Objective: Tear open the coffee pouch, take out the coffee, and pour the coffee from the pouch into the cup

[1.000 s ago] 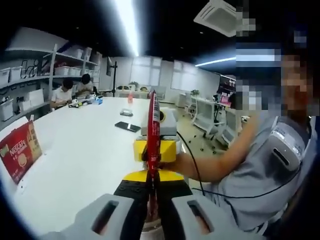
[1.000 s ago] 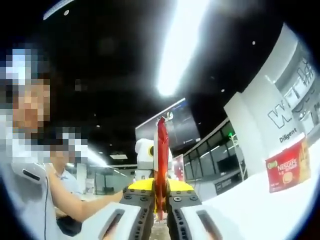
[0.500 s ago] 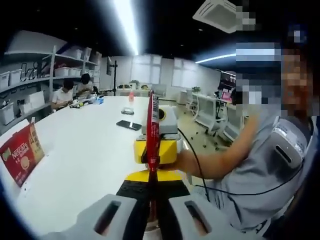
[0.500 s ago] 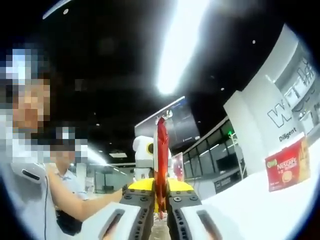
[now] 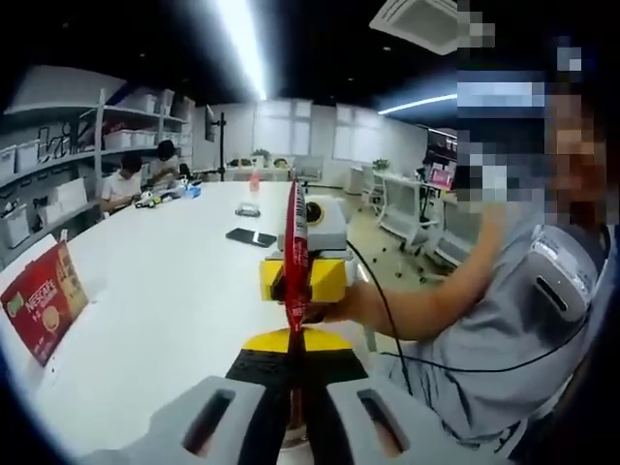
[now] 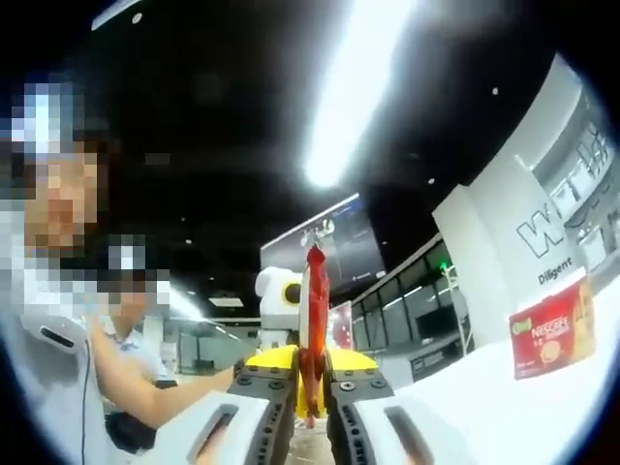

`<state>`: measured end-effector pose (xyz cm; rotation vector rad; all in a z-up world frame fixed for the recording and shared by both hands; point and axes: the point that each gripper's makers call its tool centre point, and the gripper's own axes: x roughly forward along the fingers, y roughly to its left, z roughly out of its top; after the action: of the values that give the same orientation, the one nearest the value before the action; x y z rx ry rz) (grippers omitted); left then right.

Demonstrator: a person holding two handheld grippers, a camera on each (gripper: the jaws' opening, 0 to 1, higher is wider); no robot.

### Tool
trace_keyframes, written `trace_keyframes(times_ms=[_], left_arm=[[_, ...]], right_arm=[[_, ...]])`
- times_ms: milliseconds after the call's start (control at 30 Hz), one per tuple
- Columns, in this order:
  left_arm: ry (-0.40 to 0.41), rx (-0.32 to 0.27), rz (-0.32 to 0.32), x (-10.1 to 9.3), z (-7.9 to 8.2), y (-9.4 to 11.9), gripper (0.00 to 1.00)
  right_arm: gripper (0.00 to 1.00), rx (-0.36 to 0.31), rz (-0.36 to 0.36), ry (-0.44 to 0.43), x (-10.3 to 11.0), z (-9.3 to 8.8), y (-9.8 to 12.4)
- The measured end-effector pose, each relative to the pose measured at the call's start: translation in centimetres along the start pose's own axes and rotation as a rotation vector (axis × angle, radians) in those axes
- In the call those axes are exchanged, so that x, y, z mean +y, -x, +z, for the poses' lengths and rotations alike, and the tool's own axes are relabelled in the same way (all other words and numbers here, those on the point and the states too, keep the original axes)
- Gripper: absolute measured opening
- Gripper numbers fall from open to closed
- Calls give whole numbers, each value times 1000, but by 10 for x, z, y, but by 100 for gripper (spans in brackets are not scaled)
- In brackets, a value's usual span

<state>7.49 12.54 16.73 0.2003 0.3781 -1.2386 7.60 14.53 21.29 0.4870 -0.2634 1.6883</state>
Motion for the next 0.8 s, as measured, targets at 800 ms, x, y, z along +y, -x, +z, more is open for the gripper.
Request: trace_keyframes(times_ms=[800], left_arm=[[12, -11, 26, 6, 5, 3, 10]], right_arm=[[8, 27, -24, 1, -4, 0, 0]])
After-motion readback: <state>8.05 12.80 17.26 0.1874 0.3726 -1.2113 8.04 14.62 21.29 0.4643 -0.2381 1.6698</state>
